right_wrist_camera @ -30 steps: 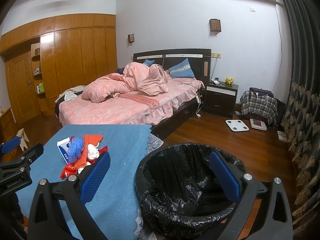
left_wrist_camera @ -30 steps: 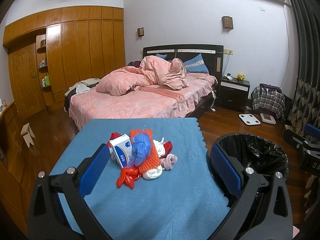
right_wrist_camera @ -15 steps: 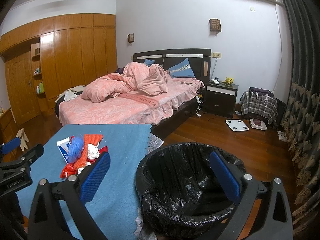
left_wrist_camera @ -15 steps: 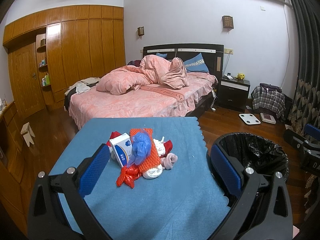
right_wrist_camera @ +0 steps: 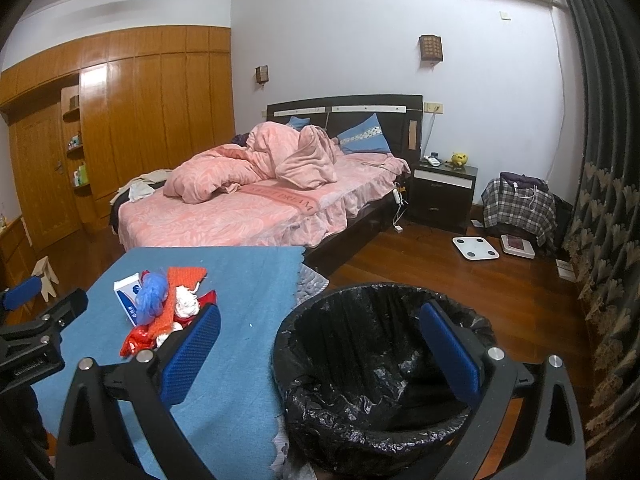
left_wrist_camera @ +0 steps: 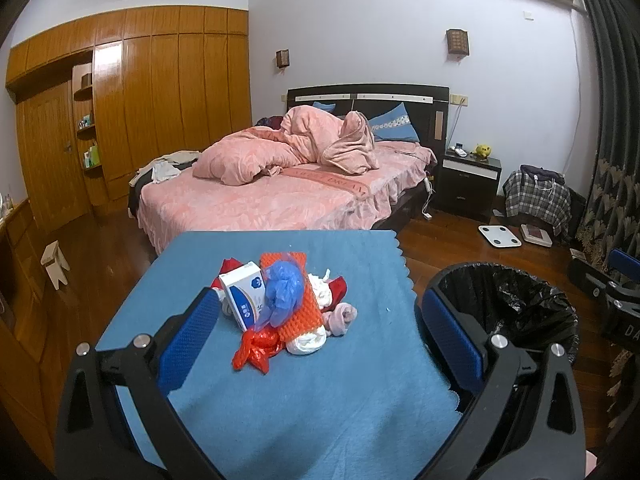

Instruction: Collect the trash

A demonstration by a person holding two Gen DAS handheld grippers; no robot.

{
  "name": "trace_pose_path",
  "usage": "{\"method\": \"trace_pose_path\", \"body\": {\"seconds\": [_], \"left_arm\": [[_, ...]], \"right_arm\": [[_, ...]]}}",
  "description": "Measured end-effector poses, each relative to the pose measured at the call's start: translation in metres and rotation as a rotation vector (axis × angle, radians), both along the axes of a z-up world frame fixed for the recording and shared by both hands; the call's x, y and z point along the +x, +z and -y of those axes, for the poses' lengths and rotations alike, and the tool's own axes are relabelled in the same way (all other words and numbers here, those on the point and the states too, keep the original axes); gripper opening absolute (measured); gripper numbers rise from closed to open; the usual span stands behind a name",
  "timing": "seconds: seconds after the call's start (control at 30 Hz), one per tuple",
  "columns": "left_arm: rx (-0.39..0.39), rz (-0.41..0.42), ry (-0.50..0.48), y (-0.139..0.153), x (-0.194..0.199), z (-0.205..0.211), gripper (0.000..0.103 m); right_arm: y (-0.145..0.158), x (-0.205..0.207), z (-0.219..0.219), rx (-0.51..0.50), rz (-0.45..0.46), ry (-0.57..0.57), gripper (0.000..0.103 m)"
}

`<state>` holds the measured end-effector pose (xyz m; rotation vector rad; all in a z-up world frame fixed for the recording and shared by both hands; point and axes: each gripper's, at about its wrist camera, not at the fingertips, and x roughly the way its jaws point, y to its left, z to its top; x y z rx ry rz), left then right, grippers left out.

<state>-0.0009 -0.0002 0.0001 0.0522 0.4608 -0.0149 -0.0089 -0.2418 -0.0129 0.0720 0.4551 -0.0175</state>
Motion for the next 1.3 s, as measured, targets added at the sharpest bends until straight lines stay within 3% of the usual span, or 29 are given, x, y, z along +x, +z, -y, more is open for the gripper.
{"method": "trace_pose_path", "body": {"seconds": [0.17, 0.4, 0.67, 0.83, 0.93, 1.3], "left_arm": [[-0.004, -0.002, 0.006, -0.017, 0.003, -0.004, 0.098], [-0.012, -0.02, 0.024, -0.019, 0.009, -0.014, 0.098], [0.009, -0.037, 0.123, -0.033, 0.03, -0.062, 0.098], [0.045, -0.052, 0.17, -0.05, 0.046, -0.101, 0.098], [0.025, -0.067, 0.16, -0.064, 0.051, -0.121, 0.098], [-0.003, -0.153, 0.205, -0.116, 0.083, -0.156, 0.098]], "right_arm": [[-0.001, 0.006, -0.009, -0.002, -0.004, 0.007, 0.097], [-0.002, 0.017, -0.023, 0.002, -0.006, 0.031, 0.097], [-0.015, 0.047, -0.052, 0.007, -0.016, 0.094, 0.097], [-0.038, 0.076, -0.081, 0.009, -0.032, 0.146, 0.097], [-0.055, 0.093, -0.099, 0.032, -0.059, 0.182, 0.096], [-0.126, 0.148, -0.151, -0.007, -0.194, 0.237, 0.077]]}}
